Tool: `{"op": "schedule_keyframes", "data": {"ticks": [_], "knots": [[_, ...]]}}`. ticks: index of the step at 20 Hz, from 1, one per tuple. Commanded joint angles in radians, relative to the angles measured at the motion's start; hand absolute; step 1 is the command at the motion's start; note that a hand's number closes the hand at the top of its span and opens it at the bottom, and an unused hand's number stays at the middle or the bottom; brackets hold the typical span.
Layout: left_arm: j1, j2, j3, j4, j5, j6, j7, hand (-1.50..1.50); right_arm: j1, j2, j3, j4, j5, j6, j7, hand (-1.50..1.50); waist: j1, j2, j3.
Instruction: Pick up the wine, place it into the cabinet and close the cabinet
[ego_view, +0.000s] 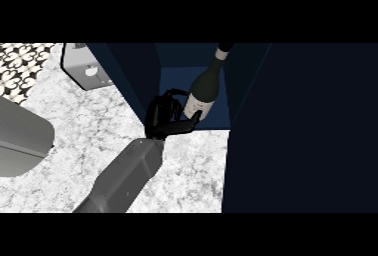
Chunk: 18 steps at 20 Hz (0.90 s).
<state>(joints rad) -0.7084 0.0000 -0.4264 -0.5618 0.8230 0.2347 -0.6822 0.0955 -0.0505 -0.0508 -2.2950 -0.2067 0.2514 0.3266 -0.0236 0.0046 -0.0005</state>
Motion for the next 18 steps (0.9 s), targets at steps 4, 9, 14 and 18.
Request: {"op": "schedule_keyframes", "data": {"ticks": [4, 9, 14, 18], "knots": [[-0.048, 0.0, -0.018, 0.096, 0.061, -0.058, -0.014, 1.5, -0.024, 0.003, 0.004, 0.025, 0.004, -0.004, -0.001, -1.5, 0.002, 0.0, 0.0], [-0.138, 0.0, -0.008, 0.17, 0.103, -0.077, -0.031, 1.5, -0.007, -0.001, -0.006, 0.072, 0.009, 0.024, -0.053, -1.5, -0.004, 0.003, 0.0], [-0.208, 0.0, -0.014, 0.226, 0.169, -0.049, -0.024, 1.5, -0.08, -0.007, -0.011, 0.073, -0.016, 0.002, -0.01, -1.5, -0.028, 0.01, 0.0], [-0.257, 0.0, 0.009, 0.302, 0.161, -0.051, -0.018, 1.5, -0.028, -0.003, 0.013, 0.019, -0.016, 0.013, -0.004, -1.5, -0.032, 0.011, 0.0]]}}
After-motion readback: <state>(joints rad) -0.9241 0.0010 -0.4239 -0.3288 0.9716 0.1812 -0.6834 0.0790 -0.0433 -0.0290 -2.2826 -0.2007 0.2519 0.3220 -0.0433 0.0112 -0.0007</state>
